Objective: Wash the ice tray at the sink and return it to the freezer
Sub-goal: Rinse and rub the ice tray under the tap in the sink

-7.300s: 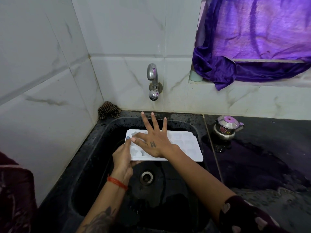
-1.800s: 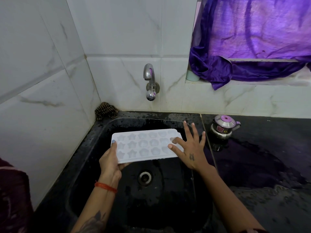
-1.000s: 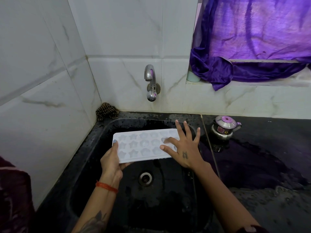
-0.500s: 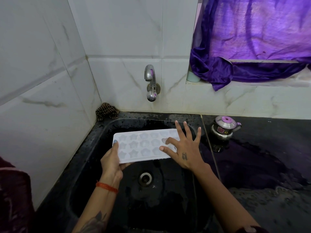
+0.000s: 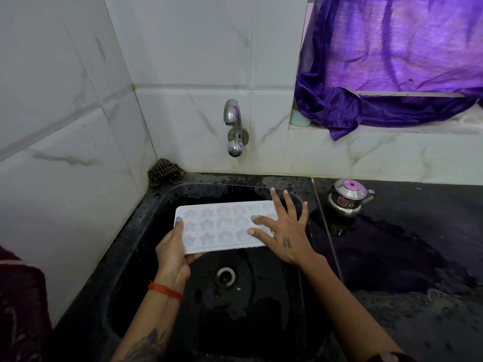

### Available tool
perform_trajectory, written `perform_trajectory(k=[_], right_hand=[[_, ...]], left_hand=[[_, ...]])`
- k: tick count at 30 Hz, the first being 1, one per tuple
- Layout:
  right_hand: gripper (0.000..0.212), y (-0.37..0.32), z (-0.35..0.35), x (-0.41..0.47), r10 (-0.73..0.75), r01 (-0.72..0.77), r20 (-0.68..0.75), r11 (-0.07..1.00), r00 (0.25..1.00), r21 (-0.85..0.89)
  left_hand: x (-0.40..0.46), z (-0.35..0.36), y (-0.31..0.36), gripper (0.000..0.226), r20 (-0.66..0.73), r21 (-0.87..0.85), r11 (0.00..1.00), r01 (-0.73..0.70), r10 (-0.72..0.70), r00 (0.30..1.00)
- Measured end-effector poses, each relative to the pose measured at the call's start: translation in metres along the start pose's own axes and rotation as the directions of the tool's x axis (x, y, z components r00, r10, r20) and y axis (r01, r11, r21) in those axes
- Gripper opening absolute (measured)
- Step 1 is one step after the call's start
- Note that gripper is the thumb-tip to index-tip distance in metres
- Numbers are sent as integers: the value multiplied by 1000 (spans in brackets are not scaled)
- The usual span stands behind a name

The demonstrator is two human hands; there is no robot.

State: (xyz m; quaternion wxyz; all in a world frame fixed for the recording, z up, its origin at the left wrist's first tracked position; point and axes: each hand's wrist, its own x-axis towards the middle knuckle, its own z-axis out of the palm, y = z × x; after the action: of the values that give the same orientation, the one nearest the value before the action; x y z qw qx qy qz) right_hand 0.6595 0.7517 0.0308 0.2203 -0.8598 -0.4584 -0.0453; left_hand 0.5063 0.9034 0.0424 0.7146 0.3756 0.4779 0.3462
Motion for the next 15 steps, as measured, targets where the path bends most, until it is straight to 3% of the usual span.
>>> perform_trajectory(k=[7, 15], right_hand=[[70, 4, 3, -2, -7, 3, -85, 999, 996, -47], [73, 4, 3, -3, 2, -11, -97, 996, 995, -91]], left_hand=[[1, 1, -3, 19, 5, 10, 1000, 5, -5, 1000], [0, 1, -3, 18, 2, 15, 1000, -1, 1, 1000]])
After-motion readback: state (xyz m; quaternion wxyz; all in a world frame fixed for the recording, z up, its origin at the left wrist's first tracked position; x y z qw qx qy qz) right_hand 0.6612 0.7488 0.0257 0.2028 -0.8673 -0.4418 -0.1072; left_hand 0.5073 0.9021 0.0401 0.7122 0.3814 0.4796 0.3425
